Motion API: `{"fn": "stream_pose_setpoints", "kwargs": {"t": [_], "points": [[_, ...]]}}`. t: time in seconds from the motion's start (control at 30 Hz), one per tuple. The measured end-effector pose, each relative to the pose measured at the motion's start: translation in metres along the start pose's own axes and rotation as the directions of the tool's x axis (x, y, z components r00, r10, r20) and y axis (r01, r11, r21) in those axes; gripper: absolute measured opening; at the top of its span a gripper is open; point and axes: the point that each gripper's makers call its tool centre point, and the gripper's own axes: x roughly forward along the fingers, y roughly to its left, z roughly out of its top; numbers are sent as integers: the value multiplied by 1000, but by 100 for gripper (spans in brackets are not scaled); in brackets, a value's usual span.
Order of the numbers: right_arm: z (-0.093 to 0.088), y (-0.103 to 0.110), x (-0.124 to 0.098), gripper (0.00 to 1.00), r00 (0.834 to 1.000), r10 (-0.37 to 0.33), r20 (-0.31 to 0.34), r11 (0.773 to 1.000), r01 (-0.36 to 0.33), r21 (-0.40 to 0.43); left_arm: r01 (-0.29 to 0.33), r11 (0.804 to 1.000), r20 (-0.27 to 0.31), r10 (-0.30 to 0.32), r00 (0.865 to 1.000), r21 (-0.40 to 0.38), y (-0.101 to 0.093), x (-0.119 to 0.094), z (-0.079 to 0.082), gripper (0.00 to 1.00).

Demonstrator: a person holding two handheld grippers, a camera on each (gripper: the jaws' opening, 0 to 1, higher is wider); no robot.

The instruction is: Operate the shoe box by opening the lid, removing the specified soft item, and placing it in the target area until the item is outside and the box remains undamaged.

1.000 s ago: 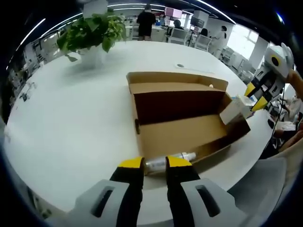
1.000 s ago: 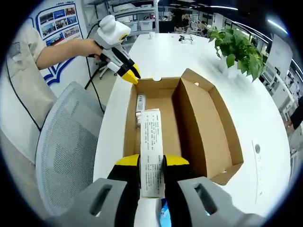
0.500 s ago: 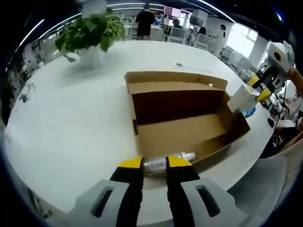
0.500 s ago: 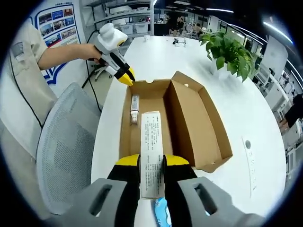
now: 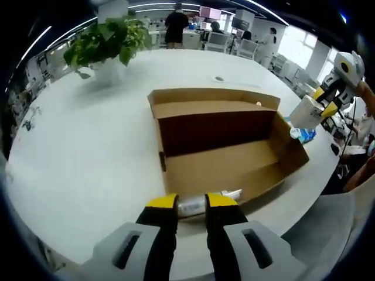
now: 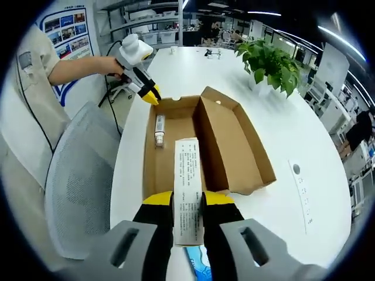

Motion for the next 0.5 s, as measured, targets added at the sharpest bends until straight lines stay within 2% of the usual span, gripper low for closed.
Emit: {"fn": "stream_pose_setpoints", "kwargs": {"t": [0.5], "points": [[-30, -18, -33, 15, 999, -51, -6, 998, 51, 21, -1, 1000, 0, 1, 1000, -3, -1, -2, 2, 16]]}}
